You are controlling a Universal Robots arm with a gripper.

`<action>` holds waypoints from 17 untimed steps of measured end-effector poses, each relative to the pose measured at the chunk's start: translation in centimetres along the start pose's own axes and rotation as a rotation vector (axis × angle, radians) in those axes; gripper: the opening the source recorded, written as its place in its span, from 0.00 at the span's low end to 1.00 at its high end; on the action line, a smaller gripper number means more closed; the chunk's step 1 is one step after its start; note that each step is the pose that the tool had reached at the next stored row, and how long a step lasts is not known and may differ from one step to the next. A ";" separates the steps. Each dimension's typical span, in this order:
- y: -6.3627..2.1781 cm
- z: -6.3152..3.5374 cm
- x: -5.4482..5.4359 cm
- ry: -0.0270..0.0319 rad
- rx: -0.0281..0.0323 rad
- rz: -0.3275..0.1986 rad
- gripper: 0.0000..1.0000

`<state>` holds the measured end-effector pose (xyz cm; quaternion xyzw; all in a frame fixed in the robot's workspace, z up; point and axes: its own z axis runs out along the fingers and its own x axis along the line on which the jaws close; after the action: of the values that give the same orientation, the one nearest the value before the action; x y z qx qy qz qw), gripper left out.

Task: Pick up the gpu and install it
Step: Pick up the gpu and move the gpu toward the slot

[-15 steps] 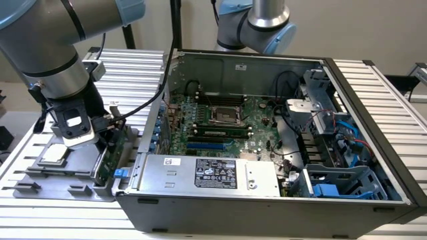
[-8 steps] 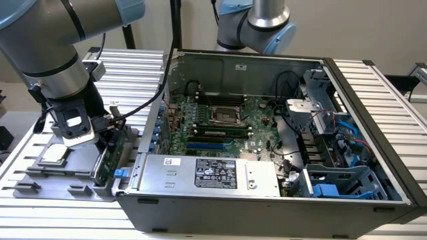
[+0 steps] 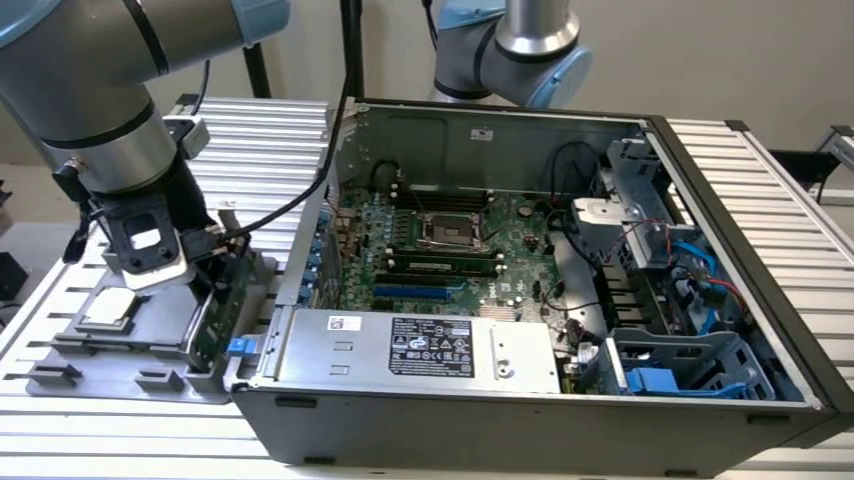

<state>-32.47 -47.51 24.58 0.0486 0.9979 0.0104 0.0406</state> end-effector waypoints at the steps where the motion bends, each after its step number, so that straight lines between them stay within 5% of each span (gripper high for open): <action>1: 0.01 -0.30 0.0 0.0001 0.0000 0.000 0.27; 17: 0.18 -7.30 -0.6 0.0018 0.0000 -0.004 0.27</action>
<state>-32.46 -47.51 31.91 0.0468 0.9981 0.0103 0.0397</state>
